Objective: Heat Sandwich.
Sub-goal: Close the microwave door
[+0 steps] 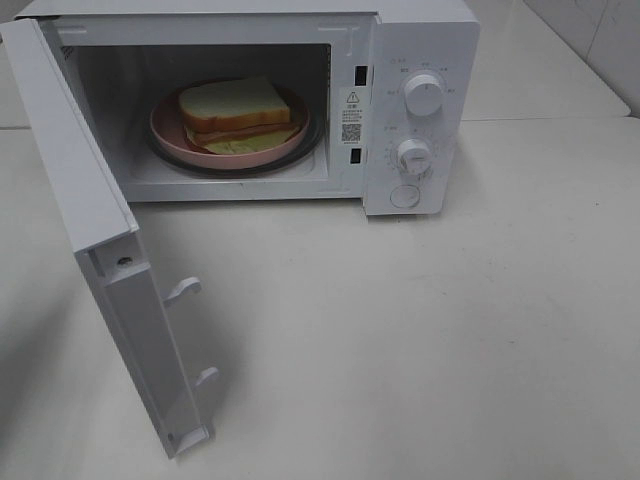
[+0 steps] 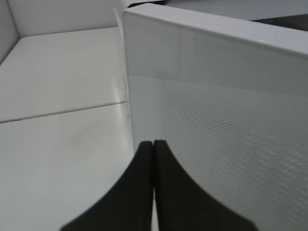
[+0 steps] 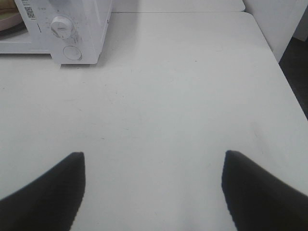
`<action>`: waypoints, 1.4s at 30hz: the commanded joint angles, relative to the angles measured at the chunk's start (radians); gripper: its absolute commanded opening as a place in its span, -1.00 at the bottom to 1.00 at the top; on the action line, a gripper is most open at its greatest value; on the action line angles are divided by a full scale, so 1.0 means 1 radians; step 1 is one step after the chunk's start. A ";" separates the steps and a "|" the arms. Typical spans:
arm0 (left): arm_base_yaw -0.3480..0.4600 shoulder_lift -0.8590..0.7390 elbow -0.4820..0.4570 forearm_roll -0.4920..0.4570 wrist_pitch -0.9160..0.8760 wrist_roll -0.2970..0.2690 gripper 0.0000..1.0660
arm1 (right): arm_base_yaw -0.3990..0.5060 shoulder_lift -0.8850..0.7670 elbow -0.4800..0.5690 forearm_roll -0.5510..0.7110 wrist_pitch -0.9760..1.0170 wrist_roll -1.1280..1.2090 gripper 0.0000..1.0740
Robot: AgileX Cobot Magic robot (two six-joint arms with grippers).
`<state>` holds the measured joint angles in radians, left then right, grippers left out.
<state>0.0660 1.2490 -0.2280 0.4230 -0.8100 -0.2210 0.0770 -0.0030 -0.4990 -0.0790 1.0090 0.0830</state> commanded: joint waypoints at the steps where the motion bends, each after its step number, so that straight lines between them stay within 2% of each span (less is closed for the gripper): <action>1: -0.001 0.044 -0.027 0.084 -0.078 -0.046 -1.00 | -0.008 -0.028 0.001 0.004 -0.014 -0.008 0.40; 3: -0.001 0.062 -0.046 0.125 -0.079 -0.070 -1.00 | -0.008 -0.028 0.001 0.004 -0.014 -0.008 0.40; 4: -0.001 0.074 -0.061 0.154 -0.081 -0.101 -1.00 | -0.008 -0.028 0.001 0.004 -0.014 -0.008 0.40; 7: -0.003 0.078 -0.068 0.171 -0.087 -0.130 -1.00 | -0.008 -0.028 0.001 0.004 -0.014 -0.007 0.40; 20: -0.172 0.127 -0.079 0.085 -0.087 -0.102 -1.00 | -0.008 -0.028 0.001 0.004 -0.014 -0.007 0.40; 22: -0.219 0.143 -0.079 0.028 -0.082 -0.071 -1.00 | -0.008 -0.028 0.001 0.004 -0.014 -0.007 0.40; 23: -0.219 0.143 -0.079 0.028 -0.082 -0.071 -1.00 | -0.008 -0.028 0.001 0.004 -0.014 -0.007 0.40; 27: -0.298 0.165 -0.079 -0.098 -0.076 0.014 -1.00 | -0.008 -0.028 0.001 0.004 -0.014 -0.007 0.40; 28: -0.298 0.165 -0.079 -0.098 -0.076 0.014 -1.00 | -0.008 -0.028 0.001 0.004 -0.014 -0.007 0.40; 30: -0.350 0.182 -0.079 -0.210 -0.079 0.061 -1.00 | -0.008 -0.028 0.001 0.004 -0.014 -0.007 0.40; 32: -0.386 0.196 -0.081 -0.283 -0.081 0.087 -1.00 | -0.008 -0.028 0.001 0.004 -0.014 -0.007 0.40; 33: -0.386 0.196 -0.081 -0.283 -0.081 0.087 -1.00 | -0.008 -0.028 0.001 0.004 -0.014 -0.007 0.40; 34: -0.428 0.210 -0.090 -0.354 -0.080 0.113 -1.00 | -0.008 -0.028 0.001 0.004 -0.014 -0.007 0.40; 35: -0.451 0.219 -0.098 -0.385 -0.082 0.129 -1.00 | -0.008 -0.028 0.001 0.004 -0.014 -0.007 0.40; 37: -0.468 0.229 -0.106 -0.407 -0.082 0.142 -1.00 | -0.008 -0.028 0.001 0.004 -0.014 -0.007 0.40; 39: -0.523 0.271 -0.143 -0.478 -0.078 0.187 -1.00 | -0.008 -0.028 0.001 0.004 -0.014 -0.007 0.40; 42: -0.555 0.302 -0.170 -0.531 -0.078 0.198 -1.00 | -0.008 -0.028 0.001 0.004 -0.014 -0.007 0.40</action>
<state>-0.4660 1.5330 -0.3730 -0.0490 -0.8830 -0.0420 0.0770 -0.0030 -0.4990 -0.0790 1.0090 0.0830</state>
